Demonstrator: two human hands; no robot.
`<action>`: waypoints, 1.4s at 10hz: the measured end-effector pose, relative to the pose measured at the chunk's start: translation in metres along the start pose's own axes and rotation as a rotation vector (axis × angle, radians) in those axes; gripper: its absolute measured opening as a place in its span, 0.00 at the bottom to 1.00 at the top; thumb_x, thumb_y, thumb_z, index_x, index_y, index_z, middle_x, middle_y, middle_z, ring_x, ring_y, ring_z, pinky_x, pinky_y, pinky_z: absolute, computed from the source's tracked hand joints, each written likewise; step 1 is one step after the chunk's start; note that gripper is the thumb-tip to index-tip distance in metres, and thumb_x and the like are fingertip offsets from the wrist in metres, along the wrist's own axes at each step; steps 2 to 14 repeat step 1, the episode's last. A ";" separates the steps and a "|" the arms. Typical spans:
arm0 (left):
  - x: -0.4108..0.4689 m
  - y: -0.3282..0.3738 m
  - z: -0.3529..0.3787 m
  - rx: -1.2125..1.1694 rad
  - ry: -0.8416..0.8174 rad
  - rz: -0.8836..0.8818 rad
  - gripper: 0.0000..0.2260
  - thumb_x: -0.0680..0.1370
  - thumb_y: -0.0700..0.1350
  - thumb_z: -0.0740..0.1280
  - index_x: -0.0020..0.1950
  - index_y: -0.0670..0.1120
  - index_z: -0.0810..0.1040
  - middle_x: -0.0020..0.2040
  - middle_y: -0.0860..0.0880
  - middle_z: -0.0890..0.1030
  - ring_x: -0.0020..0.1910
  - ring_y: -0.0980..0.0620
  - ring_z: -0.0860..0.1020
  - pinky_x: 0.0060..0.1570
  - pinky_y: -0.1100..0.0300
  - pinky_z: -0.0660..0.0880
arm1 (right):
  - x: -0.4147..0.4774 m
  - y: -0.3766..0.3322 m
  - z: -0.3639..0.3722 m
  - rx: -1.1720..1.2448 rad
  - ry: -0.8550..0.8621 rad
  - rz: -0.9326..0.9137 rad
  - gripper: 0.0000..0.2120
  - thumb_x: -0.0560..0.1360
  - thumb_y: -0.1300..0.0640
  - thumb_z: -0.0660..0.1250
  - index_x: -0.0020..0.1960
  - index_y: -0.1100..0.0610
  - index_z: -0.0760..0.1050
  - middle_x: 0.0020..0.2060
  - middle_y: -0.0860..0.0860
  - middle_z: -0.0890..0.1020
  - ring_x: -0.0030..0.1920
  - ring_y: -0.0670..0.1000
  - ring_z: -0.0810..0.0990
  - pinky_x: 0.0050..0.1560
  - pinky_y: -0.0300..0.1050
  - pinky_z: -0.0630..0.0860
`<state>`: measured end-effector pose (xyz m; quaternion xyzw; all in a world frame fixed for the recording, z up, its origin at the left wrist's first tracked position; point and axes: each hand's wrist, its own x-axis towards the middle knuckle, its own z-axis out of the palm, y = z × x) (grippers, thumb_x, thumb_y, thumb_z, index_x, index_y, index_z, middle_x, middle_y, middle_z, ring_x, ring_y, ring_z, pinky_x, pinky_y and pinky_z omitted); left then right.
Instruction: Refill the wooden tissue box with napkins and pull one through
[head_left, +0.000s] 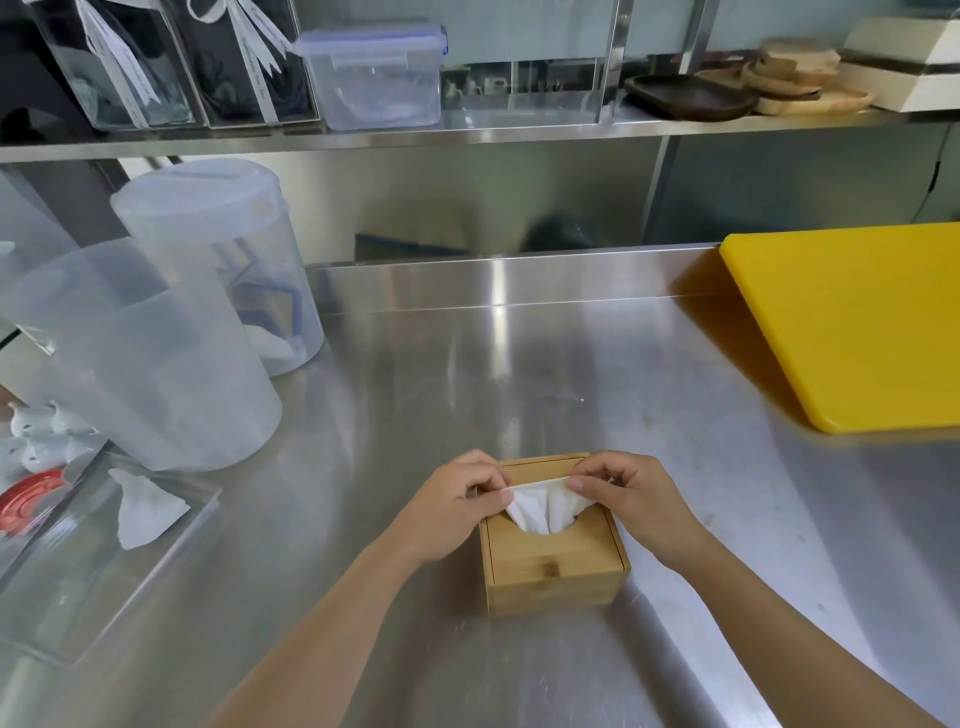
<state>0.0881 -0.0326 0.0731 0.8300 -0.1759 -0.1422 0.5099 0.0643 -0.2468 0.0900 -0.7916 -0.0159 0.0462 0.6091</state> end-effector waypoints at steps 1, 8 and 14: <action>-0.003 0.001 -0.002 -0.083 0.084 0.000 0.09 0.71 0.47 0.67 0.31 0.54 0.77 0.42 0.53 0.79 0.42 0.54 0.76 0.48 0.59 0.70 | -0.002 -0.002 0.003 -0.143 0.019 -0.061 0.10 0.73 0.63 0.67 0.38 0.51 0.78 0.36 0.53 0.80 0.34 0.36 0.74 0.37 0.26 0.69; -0.003 0.001 -0.002 -0.083 0.084 0.000 0.09 0.71 0.47 0.67 0.31 0.54 0.77 0.42 0.53 0.79 0.42 0.54 0.76 0.48 0.59 0.70 | -0.002 -0.002 0.003 -0.143 0.019 -0.061 0.10 0.73 0.63 0.67 0.38 0.51 0.78 0.36 0.53 0.80 0.34 0.36 0.74 0.37 0.26 0.69; -0.003 0.001 -0.002 -0.083 0.084 0.000 0.09 0.71 0.47 0.67 0.31 0.54 0.77 0.42 0.53 0.79 0.42 0.54 0.76 0.48 0.59 0.70 | -0.002 -0.002 0.003 -0.143 0.019 -0.061 0.10 0.73 0.63 0.67 0.38 0.51 0.78 0.36 0.53 0.80 0.34 0.36 0.74 0.37 0.26 0.69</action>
